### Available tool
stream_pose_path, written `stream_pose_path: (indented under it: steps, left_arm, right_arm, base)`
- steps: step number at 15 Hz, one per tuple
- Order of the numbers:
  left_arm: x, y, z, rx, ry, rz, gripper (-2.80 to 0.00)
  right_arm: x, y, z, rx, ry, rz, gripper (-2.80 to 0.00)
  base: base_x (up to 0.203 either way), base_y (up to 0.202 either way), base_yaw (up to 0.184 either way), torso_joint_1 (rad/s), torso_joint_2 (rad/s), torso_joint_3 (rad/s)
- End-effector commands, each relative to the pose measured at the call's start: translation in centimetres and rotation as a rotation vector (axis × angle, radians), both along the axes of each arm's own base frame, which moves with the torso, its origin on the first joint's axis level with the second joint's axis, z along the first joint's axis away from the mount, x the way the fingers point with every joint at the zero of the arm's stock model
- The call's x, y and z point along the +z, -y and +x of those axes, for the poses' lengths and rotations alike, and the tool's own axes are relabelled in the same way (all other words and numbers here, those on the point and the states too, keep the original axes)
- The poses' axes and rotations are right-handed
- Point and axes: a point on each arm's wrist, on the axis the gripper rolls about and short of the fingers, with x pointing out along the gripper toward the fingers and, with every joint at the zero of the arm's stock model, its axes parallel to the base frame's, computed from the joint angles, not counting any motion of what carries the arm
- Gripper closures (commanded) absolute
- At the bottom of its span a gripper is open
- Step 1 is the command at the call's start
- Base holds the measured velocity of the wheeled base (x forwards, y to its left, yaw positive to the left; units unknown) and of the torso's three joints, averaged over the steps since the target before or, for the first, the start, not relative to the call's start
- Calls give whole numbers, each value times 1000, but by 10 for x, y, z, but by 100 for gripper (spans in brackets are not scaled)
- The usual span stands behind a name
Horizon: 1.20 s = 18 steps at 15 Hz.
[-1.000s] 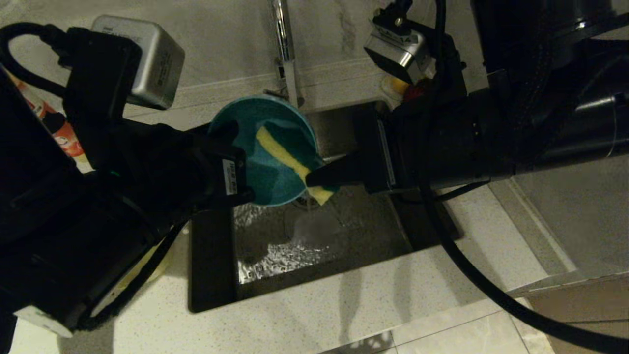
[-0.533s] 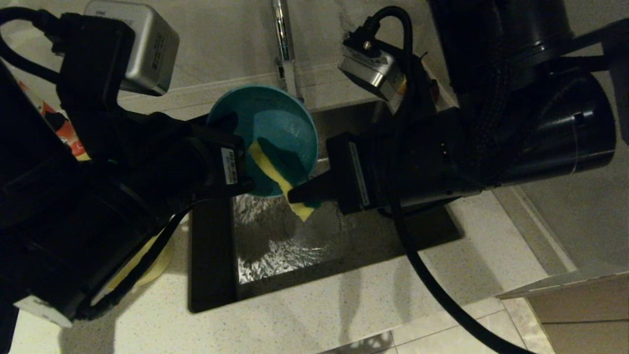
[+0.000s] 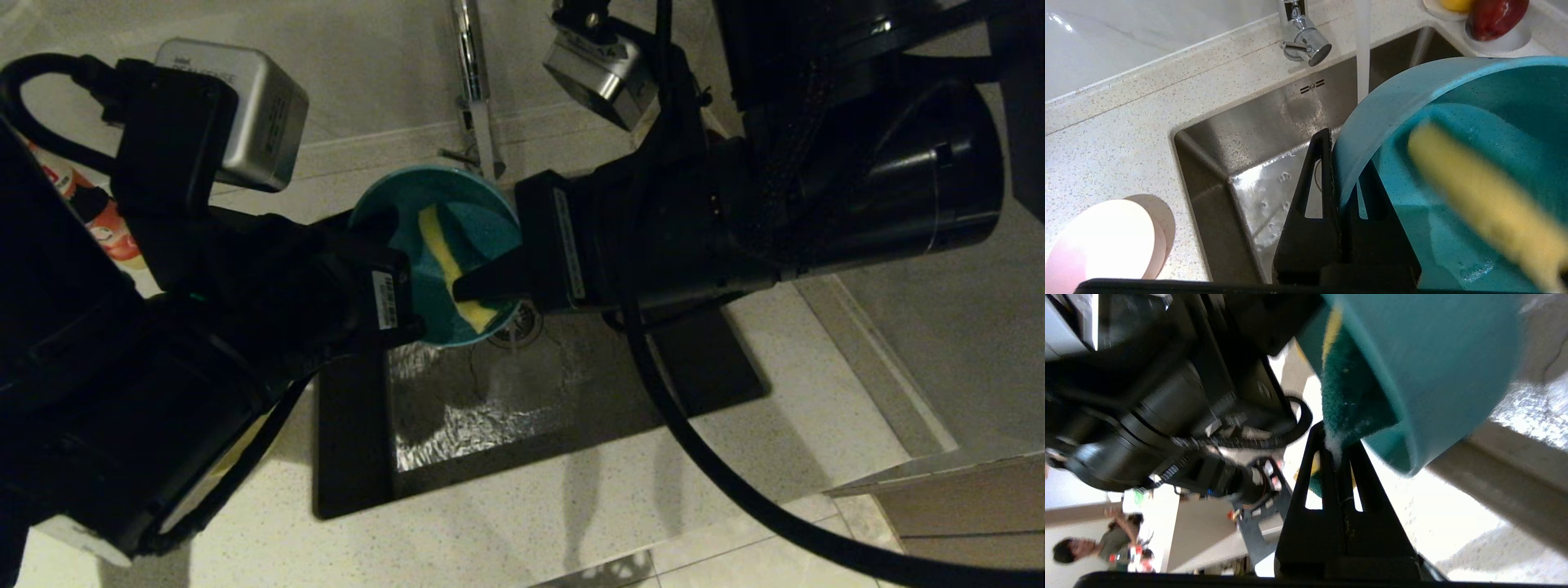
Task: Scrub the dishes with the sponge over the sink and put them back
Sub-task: Wipe the bowl
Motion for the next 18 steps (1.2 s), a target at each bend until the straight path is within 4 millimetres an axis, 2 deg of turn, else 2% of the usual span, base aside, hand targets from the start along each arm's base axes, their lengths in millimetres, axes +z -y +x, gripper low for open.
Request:
stream_pose_path:
  steps: [1,5,10,14,18]
  left_arm:
    - [-3,-1,0,4,-2,4,0]
    - [-13,-2,-1,2,-18,0,0]
    - [-13,-4,-2,9,-15,-4,0]
    - [-8,-9,-1,28,-2,-21,0]
    - [-5,-12,-3,27,5,-26,0]
  right_arm:
    - [5,1,1,-5,8,15,0]
    - [10,9,1,-22,15,27,0]
    - [11,21,-7,-28,11,21,0]
    - [-13,20,-5,-27,-38,-48,0]
    - [-29,5,-1,-9,-68,-89,0]
  base:
    - [0,0,0,0,0,0]
    - [0,0,0,0,0,0]
    - [0,0,0,0,0,0]
    - [0,0,0,0,0,0]
    - [0,0,0,0,0,0]
